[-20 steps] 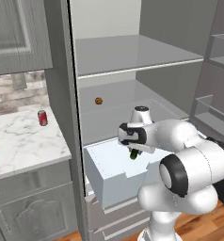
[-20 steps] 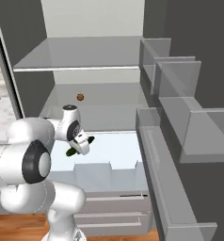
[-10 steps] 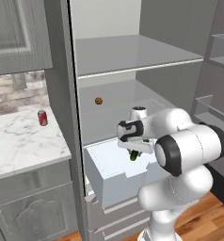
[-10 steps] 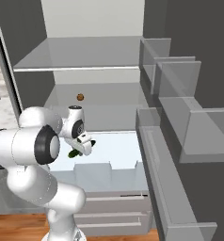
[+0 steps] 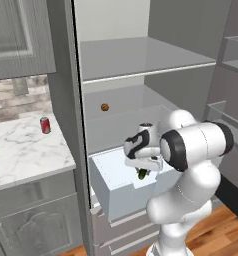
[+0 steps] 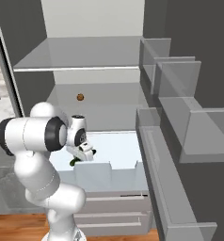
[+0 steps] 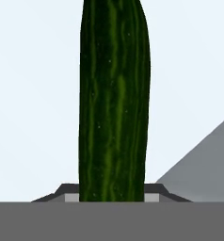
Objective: Place the cucumber and eggplant inside the fridge drawer. Close the drawer after placing the vegetables.
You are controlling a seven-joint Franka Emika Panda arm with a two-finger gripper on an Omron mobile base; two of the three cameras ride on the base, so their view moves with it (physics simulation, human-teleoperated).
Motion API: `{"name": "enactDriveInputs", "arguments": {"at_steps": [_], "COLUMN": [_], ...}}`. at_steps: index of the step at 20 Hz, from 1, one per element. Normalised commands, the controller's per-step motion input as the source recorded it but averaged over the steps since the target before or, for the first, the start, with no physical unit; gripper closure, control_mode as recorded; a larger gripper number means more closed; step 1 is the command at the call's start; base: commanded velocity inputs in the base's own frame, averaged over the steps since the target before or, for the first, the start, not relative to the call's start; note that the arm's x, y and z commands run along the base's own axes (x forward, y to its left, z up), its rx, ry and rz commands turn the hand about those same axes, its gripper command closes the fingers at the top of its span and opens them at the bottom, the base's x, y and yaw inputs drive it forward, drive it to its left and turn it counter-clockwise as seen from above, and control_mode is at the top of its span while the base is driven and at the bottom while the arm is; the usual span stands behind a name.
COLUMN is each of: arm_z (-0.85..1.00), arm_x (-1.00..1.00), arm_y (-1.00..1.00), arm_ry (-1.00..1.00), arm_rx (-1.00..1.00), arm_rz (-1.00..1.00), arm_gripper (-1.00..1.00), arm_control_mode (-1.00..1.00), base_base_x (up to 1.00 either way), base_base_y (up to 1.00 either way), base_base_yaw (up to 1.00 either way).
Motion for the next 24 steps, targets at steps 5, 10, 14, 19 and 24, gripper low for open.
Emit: {"name": "enactDriveInputs", "arguments": {"at_steps": [5,10,14,19,24], "arm_z": [-0.06,-0.03,0.00,-0.10,-0.13], "arm_x": [-0.76,-0.72,-0.30,0.03,0.00], "arm_y": [-0.24,-0.33,-0.27,-0.03,0.02], "arm_ry": [0.00,0.00,0.02,0.04,0.00], "arm_rx": [0.02,0.00,0.00,0.00,0.00], "arm_rz": [-0.01,-0.01,-0.02,-0.02,-0.01], "arm_gripper": [1.00,1.00,1.00,-1.00,-1.00], "arm_control_mode": [-1.00,-1.00,-1.00,-1.00,-1.00], "base_base_x": [0.00,0.00,0.00,0.00,0.00], "base_base_y": [0.00,0.00,0.00,0.00,0.00], "base_base_yaw": [0.00,0.00,0.00,0.00,0.00]}}
